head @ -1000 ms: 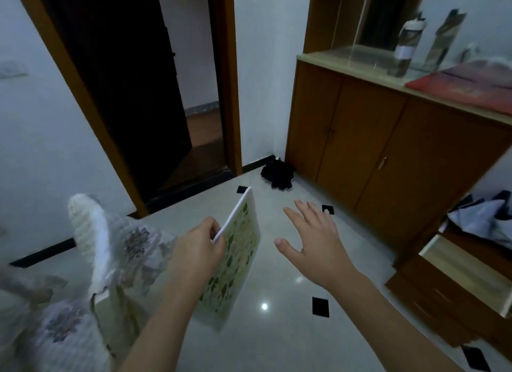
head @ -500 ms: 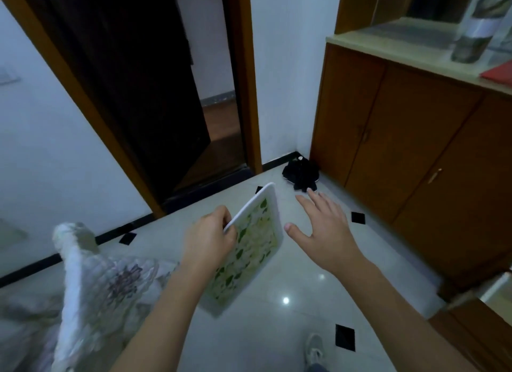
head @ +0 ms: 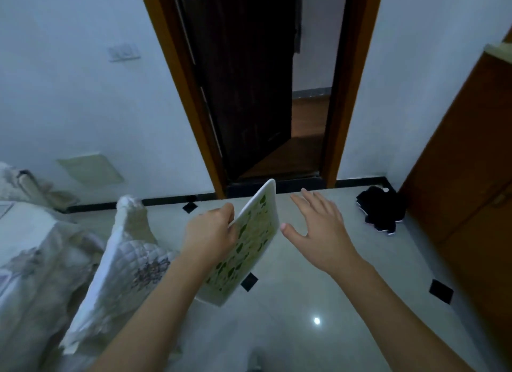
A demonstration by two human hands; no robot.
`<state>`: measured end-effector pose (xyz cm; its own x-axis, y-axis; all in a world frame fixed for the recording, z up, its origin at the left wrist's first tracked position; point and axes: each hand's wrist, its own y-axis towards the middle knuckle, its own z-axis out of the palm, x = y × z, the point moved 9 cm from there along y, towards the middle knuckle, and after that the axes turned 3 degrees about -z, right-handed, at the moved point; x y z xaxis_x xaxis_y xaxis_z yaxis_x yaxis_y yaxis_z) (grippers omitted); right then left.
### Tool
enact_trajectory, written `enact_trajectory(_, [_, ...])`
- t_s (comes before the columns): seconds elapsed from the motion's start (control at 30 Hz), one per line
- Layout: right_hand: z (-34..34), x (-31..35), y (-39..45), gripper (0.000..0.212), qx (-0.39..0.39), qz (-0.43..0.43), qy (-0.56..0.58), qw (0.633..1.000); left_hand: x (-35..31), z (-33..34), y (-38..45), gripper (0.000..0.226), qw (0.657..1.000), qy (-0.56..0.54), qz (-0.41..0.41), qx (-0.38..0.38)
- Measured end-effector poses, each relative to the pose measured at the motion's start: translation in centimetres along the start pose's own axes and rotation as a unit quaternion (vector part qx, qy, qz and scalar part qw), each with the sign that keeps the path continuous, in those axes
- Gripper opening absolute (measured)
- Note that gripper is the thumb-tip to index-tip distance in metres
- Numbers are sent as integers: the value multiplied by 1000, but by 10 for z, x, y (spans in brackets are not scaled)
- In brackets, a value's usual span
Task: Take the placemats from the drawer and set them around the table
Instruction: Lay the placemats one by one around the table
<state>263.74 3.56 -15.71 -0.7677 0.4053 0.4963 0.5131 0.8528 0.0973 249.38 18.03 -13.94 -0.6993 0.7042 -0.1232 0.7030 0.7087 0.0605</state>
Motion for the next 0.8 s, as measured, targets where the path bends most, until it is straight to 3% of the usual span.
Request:
enact_trajectory(0.3, [35,19,132,68,35,-55,-11,998,59,15,102,17,999,-12,-44,9])
enact_trajectory(0.6, [25,29,285,68,-1,-56,-52,997,80,12,258,13,1000,-6,2,-11])
enact_trajectory(0.8, [54,36,361,68,25,-72,-24,997,131,19,319,16,999,15,-42,1])
